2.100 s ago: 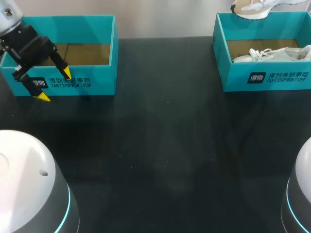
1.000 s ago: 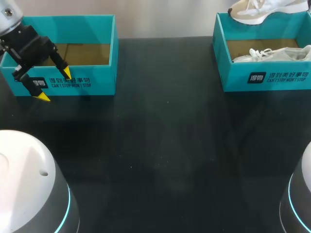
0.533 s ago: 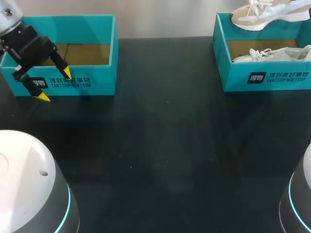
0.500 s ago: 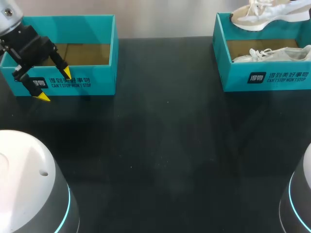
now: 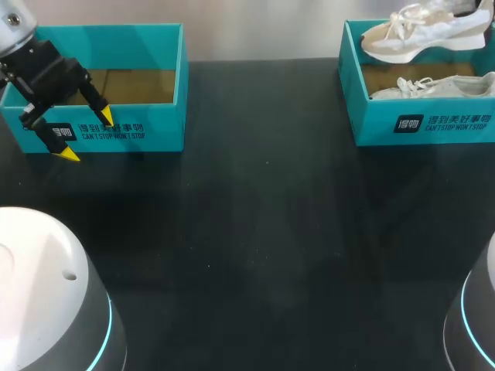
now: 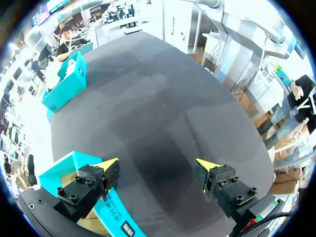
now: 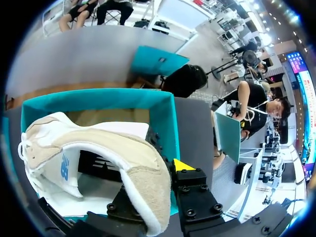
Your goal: Take the shoe out of the shoebox, open the shoe tongue, remove and reinsert the insole, then place the shoe into the shoebox
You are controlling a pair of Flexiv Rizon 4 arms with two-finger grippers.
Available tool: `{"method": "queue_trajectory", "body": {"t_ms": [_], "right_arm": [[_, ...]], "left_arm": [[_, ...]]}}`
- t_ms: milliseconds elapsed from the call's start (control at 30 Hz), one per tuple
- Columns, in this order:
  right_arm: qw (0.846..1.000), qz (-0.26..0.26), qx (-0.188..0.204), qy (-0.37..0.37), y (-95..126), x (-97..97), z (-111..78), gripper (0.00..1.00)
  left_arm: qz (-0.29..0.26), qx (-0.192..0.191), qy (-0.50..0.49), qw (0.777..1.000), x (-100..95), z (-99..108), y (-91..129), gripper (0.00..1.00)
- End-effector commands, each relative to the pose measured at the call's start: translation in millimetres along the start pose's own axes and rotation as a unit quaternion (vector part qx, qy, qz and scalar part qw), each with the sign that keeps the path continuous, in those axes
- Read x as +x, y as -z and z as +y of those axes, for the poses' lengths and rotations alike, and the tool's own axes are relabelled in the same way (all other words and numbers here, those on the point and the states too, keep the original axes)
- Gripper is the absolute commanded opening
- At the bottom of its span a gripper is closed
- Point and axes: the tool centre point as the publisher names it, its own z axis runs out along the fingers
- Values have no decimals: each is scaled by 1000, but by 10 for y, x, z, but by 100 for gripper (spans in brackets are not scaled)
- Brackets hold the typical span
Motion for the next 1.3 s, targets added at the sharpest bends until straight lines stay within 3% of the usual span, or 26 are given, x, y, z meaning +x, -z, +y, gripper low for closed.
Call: {"method": "queue_trajectory", "body": {"t_ms": [33,400,700,1300], "right_arm": [[1000,-2,6,-2,-60,44,-14,0],[999,2,39,-6,-343,177,113,0],[999,5,35,-1,-495,204,275,0],[999,22,36,13,-739,267,218,0]], "left_arm": [[0,-1,0,1000,7,3,3,100],[0,-1,0,1000,7,3,3,100],[0,-1,0,1000,7,3,3,100],[0,-1,0,1000,7,3,3,100]]}}
